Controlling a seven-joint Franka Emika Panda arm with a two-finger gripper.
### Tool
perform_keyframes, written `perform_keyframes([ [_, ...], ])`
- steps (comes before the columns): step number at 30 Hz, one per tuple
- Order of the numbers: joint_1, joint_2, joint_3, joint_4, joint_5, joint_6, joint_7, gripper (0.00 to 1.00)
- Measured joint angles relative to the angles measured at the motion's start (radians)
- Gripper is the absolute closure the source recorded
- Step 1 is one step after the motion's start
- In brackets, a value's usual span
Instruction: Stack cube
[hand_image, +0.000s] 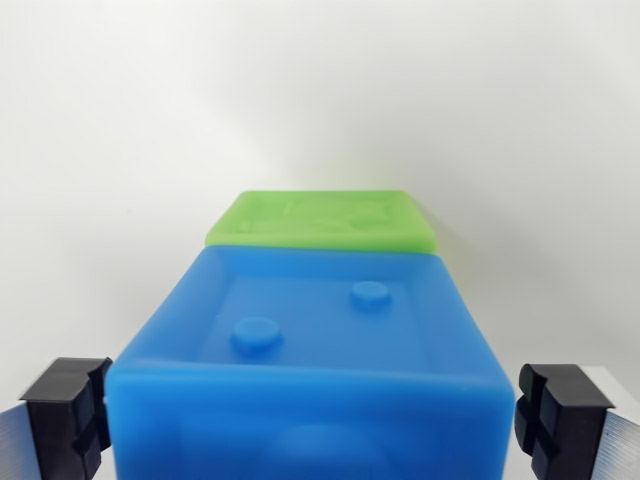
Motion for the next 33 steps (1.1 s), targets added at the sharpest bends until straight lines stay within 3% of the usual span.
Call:
perform_keyframes([
  [19,0.000,-0.111,0.001,-0.011,0.005,-0.097,-0.003,0.00],
  [33,0.000,-0.240,0.002,-0.008,0.014,-0.227,-0.009,0.00],
])
